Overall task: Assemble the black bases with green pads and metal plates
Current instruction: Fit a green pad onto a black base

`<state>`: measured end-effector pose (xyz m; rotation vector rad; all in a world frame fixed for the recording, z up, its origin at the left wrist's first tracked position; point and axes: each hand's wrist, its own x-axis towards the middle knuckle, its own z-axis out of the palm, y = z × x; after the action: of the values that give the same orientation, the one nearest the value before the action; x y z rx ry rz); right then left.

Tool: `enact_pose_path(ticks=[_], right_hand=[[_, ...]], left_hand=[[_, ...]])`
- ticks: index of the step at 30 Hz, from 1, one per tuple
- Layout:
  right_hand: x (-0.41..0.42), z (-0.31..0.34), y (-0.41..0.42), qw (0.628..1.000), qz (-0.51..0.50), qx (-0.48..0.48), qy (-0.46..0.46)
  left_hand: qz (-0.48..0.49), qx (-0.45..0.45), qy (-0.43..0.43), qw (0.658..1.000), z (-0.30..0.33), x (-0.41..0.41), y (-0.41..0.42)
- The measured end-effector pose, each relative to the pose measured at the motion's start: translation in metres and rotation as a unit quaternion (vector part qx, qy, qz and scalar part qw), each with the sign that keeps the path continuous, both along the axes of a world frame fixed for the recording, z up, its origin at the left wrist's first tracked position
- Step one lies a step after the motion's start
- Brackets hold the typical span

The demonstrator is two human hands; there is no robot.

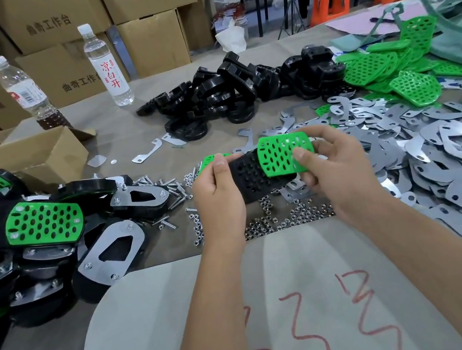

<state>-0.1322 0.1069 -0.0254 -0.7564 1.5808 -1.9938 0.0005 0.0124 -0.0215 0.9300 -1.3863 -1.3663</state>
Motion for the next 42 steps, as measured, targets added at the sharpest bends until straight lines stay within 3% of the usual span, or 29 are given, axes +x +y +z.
enact_pose_path(ticks=[3,8,13,22,27,32,37,42], right_hand=[[-0.005,0.005,0.004,0.999,-0.007,-0.028,-0.029],[0.011,0.006,0.002,0.995,0.052,-0.016,0.085],[0.017,0.003,-0.002,0.983,0.010,0.043,0.180],[0.009,-0.002,-0.002,0.985,0.007,0.048,0.166],[0.008,-0.001,-0.003,0.981,-0.019,0.073,0.178],[0.008,0.004,0.005,0.963,-0.063,0.143,0.219],[0.002,0.012,0.009,0.983,0.170,0.060,0.025],[-0.001,0.011,0.009,0.984,0.175,0.033,0.002]], left_hand=[[0.015,0.005,0.005,1.000,0.001,0.001,-0.002],[-0.006,0.009,0.003,1.000,0.001,0.000,0.001],[-0.002,-0.012,-0.013,1.000,0.002,0.000,0.003],[-0.019,0.008,0.019,1.000,0.005,0.000,0.005],[-0.059,-0.022,-0.011,0.998,0.000,0.003,0.004],[-0.070,0.042,0.015,0.997,0.007,0.008,0.004],[-0.124,0.092,0.043,0.987,0.013,0.014,0.003],[-0.149,0.117,0.029,0.981,0.007,0.012,0.002]])
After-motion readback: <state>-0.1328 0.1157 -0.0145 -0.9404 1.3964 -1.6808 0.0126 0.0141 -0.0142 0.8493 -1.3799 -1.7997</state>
